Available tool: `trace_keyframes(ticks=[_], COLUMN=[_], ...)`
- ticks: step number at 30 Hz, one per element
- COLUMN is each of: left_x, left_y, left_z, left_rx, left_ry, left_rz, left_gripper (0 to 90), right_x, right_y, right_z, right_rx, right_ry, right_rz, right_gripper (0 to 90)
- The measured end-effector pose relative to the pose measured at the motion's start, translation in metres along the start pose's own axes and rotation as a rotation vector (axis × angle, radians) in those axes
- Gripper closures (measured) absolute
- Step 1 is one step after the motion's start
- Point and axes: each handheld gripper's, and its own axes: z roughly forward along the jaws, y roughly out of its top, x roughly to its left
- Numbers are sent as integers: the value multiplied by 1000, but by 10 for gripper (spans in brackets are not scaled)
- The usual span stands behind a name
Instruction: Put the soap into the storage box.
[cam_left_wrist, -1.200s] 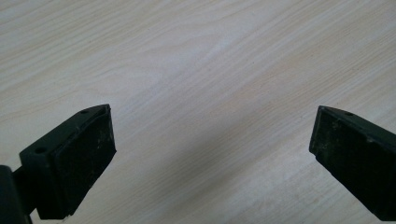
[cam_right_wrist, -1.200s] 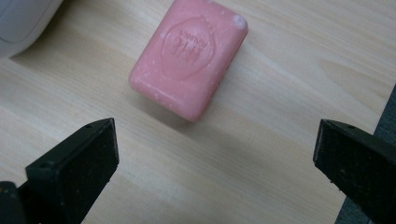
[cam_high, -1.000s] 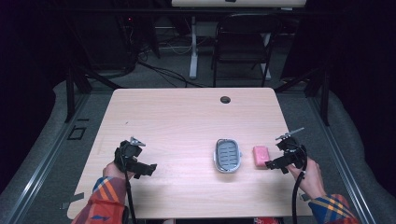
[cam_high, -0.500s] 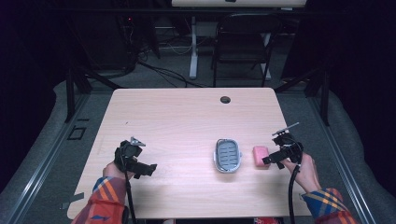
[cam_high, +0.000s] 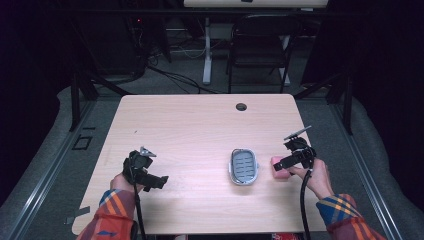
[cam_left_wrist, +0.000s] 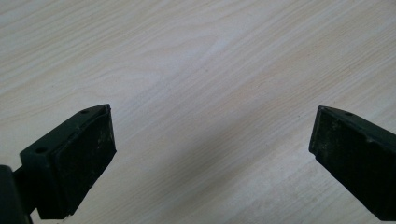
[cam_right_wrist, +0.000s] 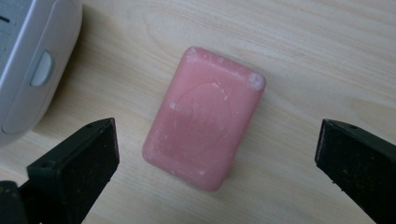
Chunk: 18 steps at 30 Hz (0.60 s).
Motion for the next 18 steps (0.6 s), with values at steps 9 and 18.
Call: trace_keyframes(ticks=[9,18], left_x=[0,-1], left_y=[0,0], left_z=[0,0], left_rx=[1,1], left_ry=[-3,-7], left_rz=[5,16], left_gripper=[5,4], right_x=[1,6], right_y=[11,16], right_z=[11,19], right_rx=[19,69], right_ry=[22,23], right_rz=[36,8], right_gripper=[0,112])
